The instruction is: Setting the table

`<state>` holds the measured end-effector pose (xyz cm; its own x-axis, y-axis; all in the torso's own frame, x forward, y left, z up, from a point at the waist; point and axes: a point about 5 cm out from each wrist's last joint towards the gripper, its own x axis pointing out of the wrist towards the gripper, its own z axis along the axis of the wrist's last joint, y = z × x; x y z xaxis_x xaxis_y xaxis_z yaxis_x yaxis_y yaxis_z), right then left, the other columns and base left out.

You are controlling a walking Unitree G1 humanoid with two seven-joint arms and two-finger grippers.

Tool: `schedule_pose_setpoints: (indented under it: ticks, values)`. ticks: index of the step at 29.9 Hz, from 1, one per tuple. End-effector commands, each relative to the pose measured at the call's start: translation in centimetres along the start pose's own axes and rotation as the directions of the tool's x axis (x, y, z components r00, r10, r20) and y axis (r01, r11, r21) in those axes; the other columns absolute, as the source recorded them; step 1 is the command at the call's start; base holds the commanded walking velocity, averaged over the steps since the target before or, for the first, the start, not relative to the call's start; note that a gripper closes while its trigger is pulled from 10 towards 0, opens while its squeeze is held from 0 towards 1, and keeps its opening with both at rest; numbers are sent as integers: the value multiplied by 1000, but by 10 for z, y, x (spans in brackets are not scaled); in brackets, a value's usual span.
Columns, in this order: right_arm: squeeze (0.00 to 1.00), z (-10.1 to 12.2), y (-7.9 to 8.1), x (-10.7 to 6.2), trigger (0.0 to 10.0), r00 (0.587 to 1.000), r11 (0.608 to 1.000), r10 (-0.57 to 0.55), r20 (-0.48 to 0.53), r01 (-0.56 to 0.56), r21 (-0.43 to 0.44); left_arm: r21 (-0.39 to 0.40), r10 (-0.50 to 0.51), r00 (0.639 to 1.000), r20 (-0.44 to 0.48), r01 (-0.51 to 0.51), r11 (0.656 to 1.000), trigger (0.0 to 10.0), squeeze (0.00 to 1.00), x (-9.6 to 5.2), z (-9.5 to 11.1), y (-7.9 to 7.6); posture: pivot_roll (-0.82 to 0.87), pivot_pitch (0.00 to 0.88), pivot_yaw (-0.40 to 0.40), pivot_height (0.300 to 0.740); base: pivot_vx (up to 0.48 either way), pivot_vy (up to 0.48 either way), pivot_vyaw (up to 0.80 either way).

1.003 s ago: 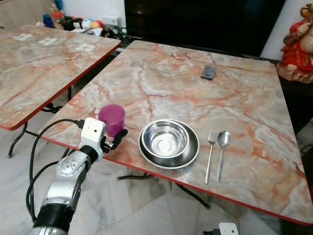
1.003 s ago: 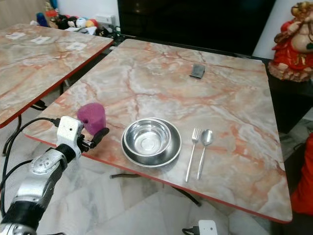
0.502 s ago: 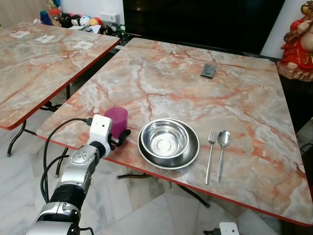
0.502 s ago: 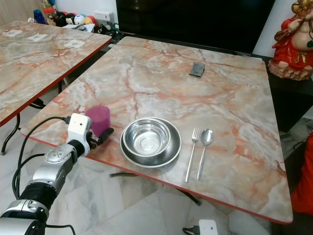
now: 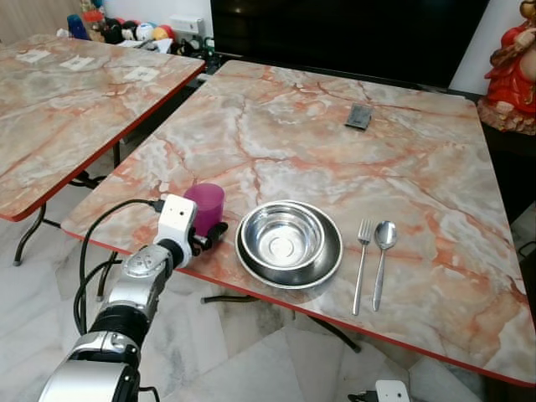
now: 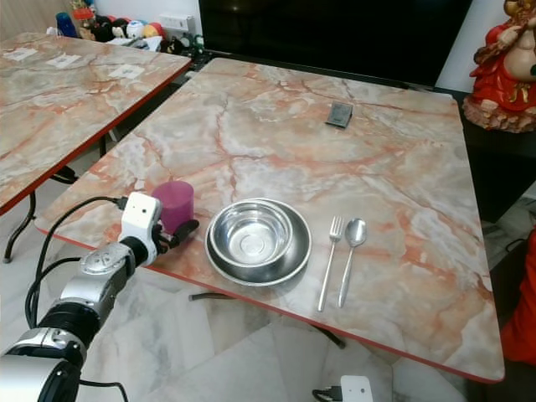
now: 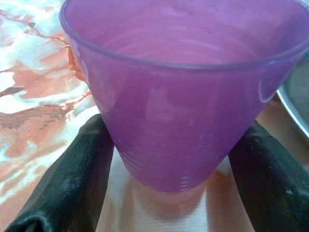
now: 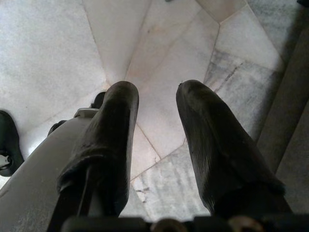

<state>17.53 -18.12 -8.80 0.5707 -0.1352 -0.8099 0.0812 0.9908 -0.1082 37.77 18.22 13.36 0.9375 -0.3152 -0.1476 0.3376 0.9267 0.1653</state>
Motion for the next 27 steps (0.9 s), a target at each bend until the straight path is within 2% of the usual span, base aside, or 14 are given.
schedule_pose_setpoints:
  ticks: [1,13,19,24,25,26,27]
  values:
    - [0,-6,-2,-1,10000,1000,1000,-9,-17,9,19,19,-19,1000,-1,19,1000,10000,0,1,2,0,11,140,-16,740,0,0,0]
    - [0,-7,-3,-1,10000,1000,1000,-12,-18,12,21,16,-49,999,-10,50,999,10000,0,1,-3,-4,13,142,-14,740,0,0,0]
    - [0,-8,-3,-2,10000,1000,1000,-10,-25,11,20,-30,-76,997,-11,76,997,10000,0,1,-5,-5,13,142,-15,740,0,0,0]
    - [0,-8,-3,-1,10000,1000,1000,-10,-26,10,18,-13,-76,997,-10,76,997,10000,0,0,-5,-4,14,143,-16,740,0,0,0]
    - [0,-8,-3,-1,10000,1000,1000,-9,-26,9,17,-9,-76,997,-9,76,997,10000,227,-1,-5,-3,16,143,-16,740,0,0,0]
    - [0,-8,-2,-1,10000,1000,1000,-8,-27,9,17,-6,-77,997,-9,77,997,10000,227,-1,-5,-3,16,143,-16,740,0,0,0]
    - [0,-8,-2,-1,10000,1000,1000,-8,-27,8,16,-3,-77,997,-9,77,997,10000,314,-1,-5,-3,16,144,-17,740,0,0,0]
